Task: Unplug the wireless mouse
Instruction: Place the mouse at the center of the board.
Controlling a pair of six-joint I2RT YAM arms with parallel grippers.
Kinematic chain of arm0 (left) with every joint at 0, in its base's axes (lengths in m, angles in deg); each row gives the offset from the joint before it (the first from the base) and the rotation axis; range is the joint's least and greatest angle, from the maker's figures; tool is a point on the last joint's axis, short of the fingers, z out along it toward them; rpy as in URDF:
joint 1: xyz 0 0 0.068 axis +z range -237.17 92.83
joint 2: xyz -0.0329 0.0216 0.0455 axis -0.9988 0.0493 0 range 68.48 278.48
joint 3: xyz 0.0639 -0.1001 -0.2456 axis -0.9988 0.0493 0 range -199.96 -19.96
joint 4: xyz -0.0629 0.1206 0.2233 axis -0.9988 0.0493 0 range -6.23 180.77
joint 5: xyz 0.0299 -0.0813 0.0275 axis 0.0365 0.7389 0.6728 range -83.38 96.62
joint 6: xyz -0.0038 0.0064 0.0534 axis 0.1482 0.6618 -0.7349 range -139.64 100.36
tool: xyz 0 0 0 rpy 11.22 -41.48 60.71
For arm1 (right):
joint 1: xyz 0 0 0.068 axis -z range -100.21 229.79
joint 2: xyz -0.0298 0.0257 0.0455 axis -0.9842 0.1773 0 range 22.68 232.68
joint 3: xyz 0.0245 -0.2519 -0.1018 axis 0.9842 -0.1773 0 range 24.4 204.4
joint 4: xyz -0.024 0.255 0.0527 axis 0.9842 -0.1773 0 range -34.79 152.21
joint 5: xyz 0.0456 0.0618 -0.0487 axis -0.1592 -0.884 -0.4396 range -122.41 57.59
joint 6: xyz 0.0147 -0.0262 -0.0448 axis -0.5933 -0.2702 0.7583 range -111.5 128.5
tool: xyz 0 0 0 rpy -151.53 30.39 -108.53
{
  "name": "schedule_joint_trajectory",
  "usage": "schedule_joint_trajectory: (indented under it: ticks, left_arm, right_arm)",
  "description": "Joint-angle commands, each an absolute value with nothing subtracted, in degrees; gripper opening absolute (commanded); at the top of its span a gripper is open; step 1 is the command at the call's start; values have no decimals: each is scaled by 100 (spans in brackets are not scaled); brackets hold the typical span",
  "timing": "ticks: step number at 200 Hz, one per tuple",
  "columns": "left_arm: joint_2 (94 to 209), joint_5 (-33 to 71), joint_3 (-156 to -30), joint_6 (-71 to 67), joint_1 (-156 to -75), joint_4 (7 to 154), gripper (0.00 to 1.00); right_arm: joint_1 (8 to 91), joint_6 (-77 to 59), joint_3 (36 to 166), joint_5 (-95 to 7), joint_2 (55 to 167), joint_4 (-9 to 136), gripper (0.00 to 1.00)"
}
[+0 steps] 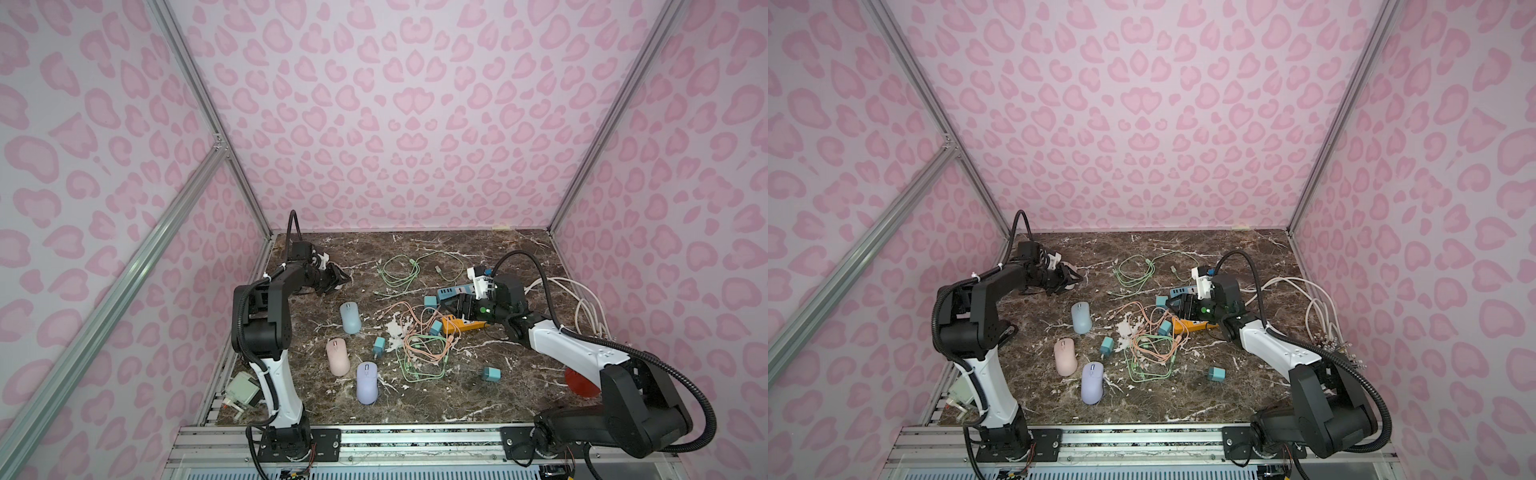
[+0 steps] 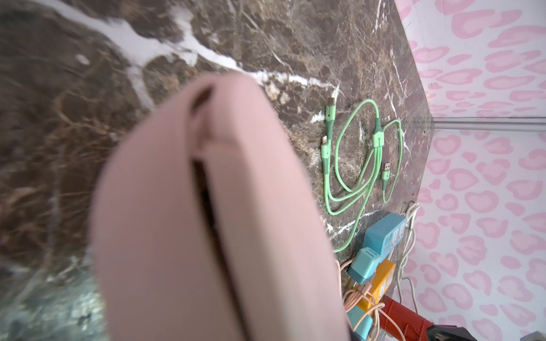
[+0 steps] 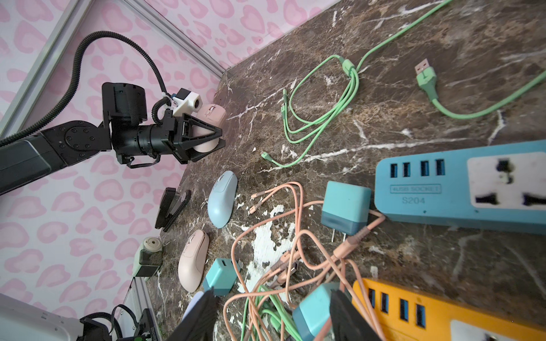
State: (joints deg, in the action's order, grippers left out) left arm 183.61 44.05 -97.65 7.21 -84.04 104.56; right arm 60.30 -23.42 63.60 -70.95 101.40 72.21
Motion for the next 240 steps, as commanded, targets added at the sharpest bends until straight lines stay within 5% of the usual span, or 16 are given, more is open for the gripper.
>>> schedule_joint_trajectory:
  ticks: [1, 43, 133, 143, 146, 152, 240]
  left_arm:
    - [18510, 4402, -9902, 599, -8366, 10573, 22]
    - [18772, 4432, -10047, 447, -8296, 10758, 25]
    - [18749, 4321, -10012, 523, -8260, 10840, 52]
    - [18715, 4257, -9996, 526, -8259, 10847, 73]
    - [18699, 4235, -9987, 524, -8256, 10840, 87]
    - [18669, 4199, -9968, 532, -8255, 10829, 91]
    - [18027, 4239, -9823, 568, -8252, 10807, 91]
  right_arm:
    - [6047, -2343, 6303, -7127, 10119, 7443, 64]
    - [6072, -2341, 6312, -7161, 10052, 7426, 64]
    - [6095, -2360, 6272, -7143, 9935, 7358, 64]
    - [6098, -2366, 6276, -7147, 9914, 7363, 64]
    - [6097, -2367, 6280, -7144, 9903, 7364, 64]
    - [6098, -2369, 6278, -7144, 9893, 7355, 64]
    - [6097, -2322, 6280, -7050, 9713, 7095, 64]
